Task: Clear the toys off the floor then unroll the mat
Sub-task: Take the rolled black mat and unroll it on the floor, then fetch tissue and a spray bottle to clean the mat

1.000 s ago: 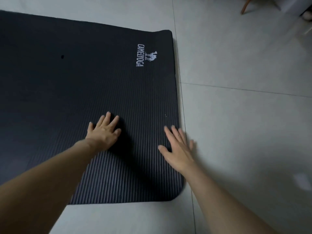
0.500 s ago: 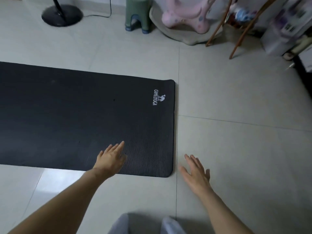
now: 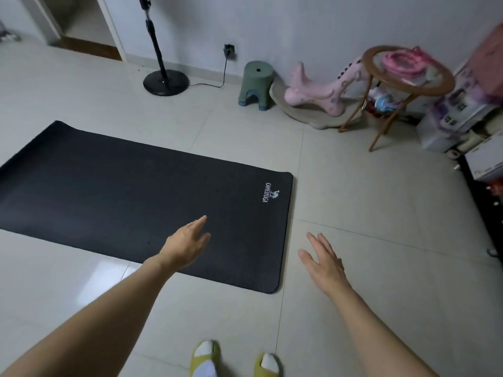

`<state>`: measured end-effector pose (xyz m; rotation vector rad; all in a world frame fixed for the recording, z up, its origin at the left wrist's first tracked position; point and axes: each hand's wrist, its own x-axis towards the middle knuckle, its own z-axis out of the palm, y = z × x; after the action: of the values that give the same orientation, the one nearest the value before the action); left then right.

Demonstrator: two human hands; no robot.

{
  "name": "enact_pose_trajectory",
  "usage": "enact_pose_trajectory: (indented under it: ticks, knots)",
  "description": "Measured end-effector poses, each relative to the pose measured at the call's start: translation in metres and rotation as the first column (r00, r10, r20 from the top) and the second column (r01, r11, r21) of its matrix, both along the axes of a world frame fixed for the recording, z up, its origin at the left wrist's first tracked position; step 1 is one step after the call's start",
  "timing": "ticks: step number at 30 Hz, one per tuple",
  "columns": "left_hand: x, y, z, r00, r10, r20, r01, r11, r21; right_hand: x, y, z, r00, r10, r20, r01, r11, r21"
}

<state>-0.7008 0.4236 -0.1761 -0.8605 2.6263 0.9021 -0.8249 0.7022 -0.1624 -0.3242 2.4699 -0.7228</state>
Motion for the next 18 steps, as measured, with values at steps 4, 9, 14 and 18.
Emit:
enact_pose_trajectory:
  ticks: [4,9,14,18]
  knots:
    - [0.021,-0.003,0.021,0.995,0.089,-0.037,-0.09,0.996,-0.009,-0.001,-0.006,0.016,0.999,0.048,-0.019,-0.048,0.999,-0.024]
    - [0.057,-0.009,0.046,0.975,0.206,-0.078,-0.21,0.977,-0.047,0.002,-0.046,0.031,0.977,0.205,-0.054,-0.209,0.975,-0.077]
    - [0.112,-0.011,0.058,0.93,0.351,-0.111,-0.358,0.932,-0.059,0.028,-0.104,0.036,0.899,0.436,-0.032,-0.436,0.891,-0.128]
    - [0.178,-0.023,0.064,0.872,0.474,-0.12,-0.485,0.87,-0.085,0.07,-0.159,0.044,0.787,0.616,-0.028,-0.613,0.777,-0.148]
